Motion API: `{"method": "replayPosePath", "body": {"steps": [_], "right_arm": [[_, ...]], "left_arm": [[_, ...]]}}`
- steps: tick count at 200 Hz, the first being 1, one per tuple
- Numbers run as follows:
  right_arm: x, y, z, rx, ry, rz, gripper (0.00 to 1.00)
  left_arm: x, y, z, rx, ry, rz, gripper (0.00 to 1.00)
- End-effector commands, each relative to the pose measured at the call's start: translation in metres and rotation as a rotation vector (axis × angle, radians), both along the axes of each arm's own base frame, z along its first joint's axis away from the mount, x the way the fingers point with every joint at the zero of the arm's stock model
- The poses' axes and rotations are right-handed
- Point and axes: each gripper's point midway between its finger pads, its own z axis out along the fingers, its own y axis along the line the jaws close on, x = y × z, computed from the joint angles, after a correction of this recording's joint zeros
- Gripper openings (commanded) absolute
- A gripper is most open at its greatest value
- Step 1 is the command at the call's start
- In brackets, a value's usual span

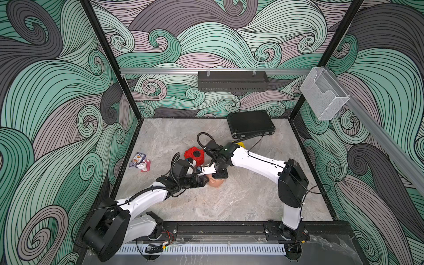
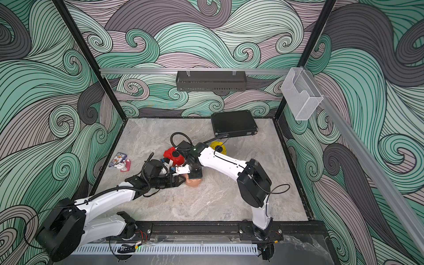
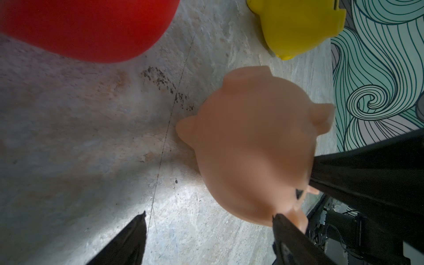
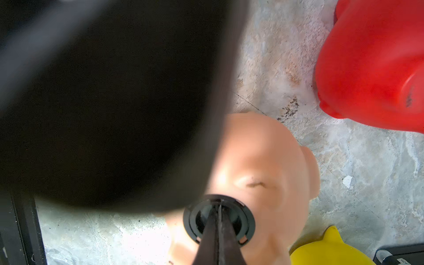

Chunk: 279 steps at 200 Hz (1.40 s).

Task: Close piggy banks
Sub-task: Screw the knob on the piggy bank.

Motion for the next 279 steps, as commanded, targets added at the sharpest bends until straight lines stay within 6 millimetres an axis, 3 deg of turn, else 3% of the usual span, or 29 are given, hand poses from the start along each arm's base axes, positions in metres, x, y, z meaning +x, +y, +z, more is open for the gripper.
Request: {"method": "replayPosePath", "body": {"steps": [1, 279], "right_arm": [[-0.006, -0.01, -0.037, -0.072, 0.075, -0.051, 0.0], [0.018, -0.006, -0.02, 0.056, 0.037, -0.445, 0.0]], "left_arm": [[0.007, -0.007, 0.01, -0.044, -0.023, -0.004, 0.86], [0.007, -0.011, 0.004, -0.06, 0.001, -0.008, 0.86]]}}
